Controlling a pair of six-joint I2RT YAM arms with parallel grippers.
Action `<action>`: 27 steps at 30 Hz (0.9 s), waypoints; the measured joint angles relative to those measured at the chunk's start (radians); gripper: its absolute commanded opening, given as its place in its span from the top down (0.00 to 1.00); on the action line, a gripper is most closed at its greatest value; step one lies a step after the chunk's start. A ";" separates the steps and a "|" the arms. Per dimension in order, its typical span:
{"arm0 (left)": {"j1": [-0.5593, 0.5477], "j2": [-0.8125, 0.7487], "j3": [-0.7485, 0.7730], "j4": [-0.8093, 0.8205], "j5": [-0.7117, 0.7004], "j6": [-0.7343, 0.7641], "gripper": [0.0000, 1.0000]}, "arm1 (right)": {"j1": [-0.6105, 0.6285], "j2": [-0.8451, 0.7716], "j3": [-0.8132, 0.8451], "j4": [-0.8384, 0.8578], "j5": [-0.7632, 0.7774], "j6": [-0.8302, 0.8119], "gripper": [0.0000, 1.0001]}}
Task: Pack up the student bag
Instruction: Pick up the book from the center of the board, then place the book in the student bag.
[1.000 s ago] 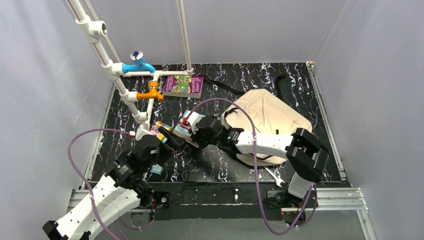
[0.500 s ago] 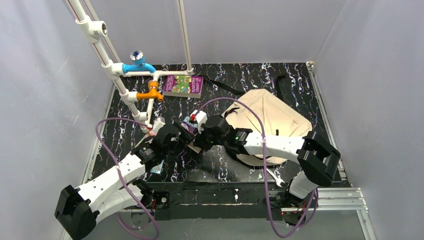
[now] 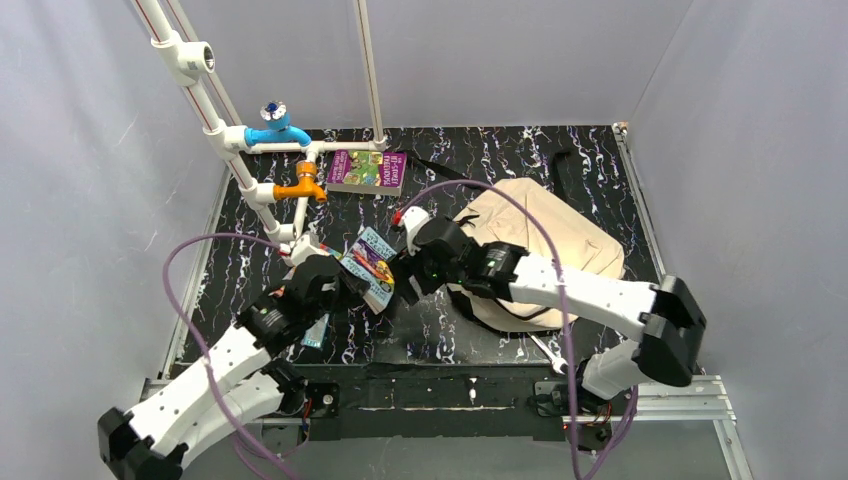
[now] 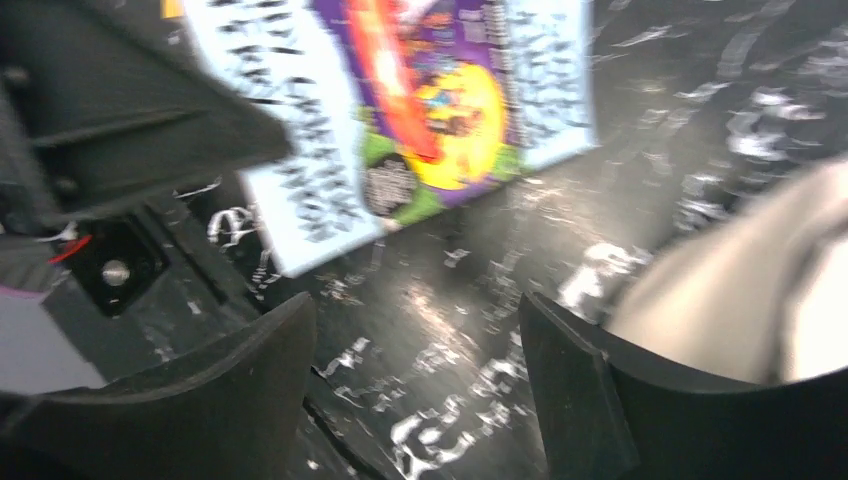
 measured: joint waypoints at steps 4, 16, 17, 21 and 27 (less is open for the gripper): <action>0.002 -0.139 0.037 -0.109 -0.003 0.073 1.00 | 0.002 -0.105 0.111 -0.251 0.231 -0.016 0.09; 0.006 -0.270 0.170 -0.277 0.117 0.122 1.00 | -0.006 -0.033 0.104 -0.607 0.703 -0.031 0.15; 0.006 -0.273 0.175 -0.279 0.128 0.122 1.00 | -0.005 -0.017 0.103 -0.620 0.708 -0.031 0.15; 0.006 -0.298 0.176 -0.299 0.156 0.115 1.00 | -0.005 0.014 0.087 -0.651 0.717 -0.019 0.15; 0.006 -0.332 0.176 -0.311 0.180 0.104 1.00 | -0.006 0.035 0.065 -0.688 0.784 -0.004 0.44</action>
